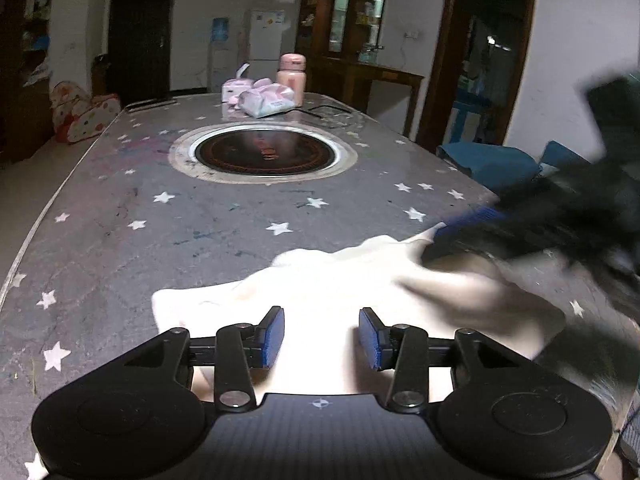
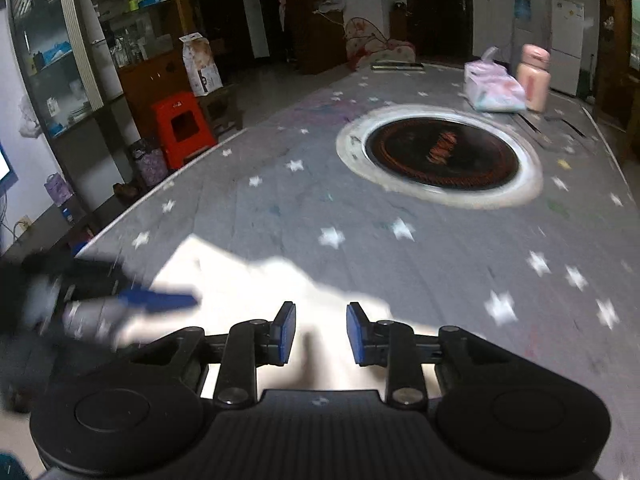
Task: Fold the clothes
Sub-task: 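Lift the hem with both grippers and fold it up over the body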
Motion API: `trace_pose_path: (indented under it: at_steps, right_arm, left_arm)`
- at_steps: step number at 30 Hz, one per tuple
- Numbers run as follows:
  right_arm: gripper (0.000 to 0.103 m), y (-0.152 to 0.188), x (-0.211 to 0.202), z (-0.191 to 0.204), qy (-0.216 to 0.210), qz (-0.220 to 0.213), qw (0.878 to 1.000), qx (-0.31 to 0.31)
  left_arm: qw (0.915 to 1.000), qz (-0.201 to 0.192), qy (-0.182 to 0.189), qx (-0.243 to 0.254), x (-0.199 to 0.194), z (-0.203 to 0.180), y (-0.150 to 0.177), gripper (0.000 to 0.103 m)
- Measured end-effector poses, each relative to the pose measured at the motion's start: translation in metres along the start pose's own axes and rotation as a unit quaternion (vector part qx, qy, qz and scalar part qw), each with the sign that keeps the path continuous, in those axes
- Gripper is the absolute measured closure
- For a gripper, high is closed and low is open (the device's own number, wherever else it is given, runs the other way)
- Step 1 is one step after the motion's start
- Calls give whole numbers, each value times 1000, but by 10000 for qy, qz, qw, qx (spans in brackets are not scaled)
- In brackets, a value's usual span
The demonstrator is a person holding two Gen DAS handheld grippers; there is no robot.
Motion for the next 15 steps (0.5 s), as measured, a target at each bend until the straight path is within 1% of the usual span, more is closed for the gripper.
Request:
trace_pose_path:
  at_steps: [5,8,10,12,15]
  right_arm:
    - [76,44,-32,0,46,0,10000,-61]
    - [76,64,-39,-5,146,-6,9999,-22]
    - [76,75,-38,-12,257,-88,9996,-12]
    - [75,77,-40,-19,328,-215,9992,98]
    - [75,75,-52,-23,299,-401,9982,328]
  left_arm:
    - [9998,44,-159,65,3,6,4,59]
    - [9996,71,-235,130,4,7,7,59]
    - [9994,70,-284,175,5,7,8,58]
    - [9993,79,-323,197,5,7,8,58]
    - [9990,94,-383,230,5,7,9,58]
Point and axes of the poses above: each gripper's, at about its wrist camera, not at the fingertips, and x roughly the way its jaws point, z to its left, y to its underside, the point moved 10 cm from there along x, roughly the way its jaws point
